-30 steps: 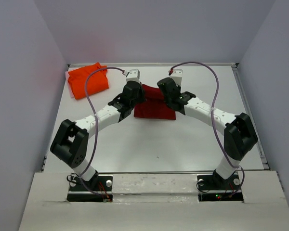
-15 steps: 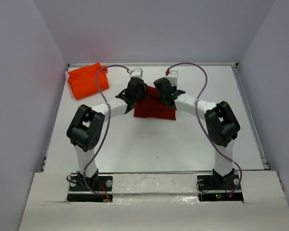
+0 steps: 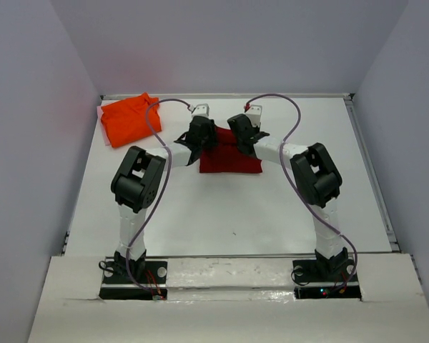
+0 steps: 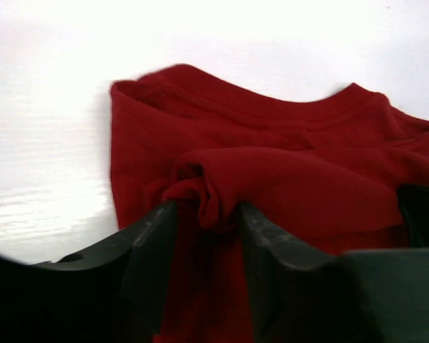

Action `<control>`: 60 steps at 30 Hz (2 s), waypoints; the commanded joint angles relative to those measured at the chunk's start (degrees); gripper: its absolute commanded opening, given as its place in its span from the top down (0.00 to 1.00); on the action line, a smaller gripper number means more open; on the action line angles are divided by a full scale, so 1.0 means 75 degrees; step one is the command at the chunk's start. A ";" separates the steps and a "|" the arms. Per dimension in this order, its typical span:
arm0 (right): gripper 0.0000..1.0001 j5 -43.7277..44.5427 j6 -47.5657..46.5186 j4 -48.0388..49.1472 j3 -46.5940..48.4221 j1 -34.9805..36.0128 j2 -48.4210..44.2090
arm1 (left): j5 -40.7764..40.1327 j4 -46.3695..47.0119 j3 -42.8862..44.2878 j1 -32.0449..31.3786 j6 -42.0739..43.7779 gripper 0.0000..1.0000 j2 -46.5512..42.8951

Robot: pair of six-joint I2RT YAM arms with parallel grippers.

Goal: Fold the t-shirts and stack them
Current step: Fold the long partially folded tshirt into a neat square

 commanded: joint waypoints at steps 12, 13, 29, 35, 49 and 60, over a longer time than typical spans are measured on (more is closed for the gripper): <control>0.41 -0.0230 -0.0745 0.1058 -0.0450 -0.0075 -0.1401 | -0.0593 -0.0096 -0.0186 0.0093 -0.0139 0.14 -0.2142; 0.41 -0.0277 -0.0826 0.1082 -0.0486 -0.0075 -0.1496 | -0.0535 -0.0179 -0.0222 0.0081 -0.0163 0.14 -0.2319; 0.44 -0.2140 -0.0839 0.0764 -0.0532 0.0112 -0.1508 | -0.1341 -0.2784 0.0207 0.0152 0.1617 0.14 -0.4839; 0.44 -0.2597 -0.0769 0.0601 -0.0100 0.0112 -0.1134 | -0.1752 -0.2278 -0.0257 0.0116 0.1630 0.14 -0.5415; 0.45 -0.3043 -0.0569 0.0320 0.0685 0.0394 -0.0431 | -0.1906 -0.2430 -0.0175 0.0198 0.1653 0.14 -0.5696; 0.45 -0.2821 -0.0850 -0.0089 0.1973 0.0394 0.0542 | -0.1859 -0.2477 -0.0175 0.0222 0.1642 0.14 -0.5708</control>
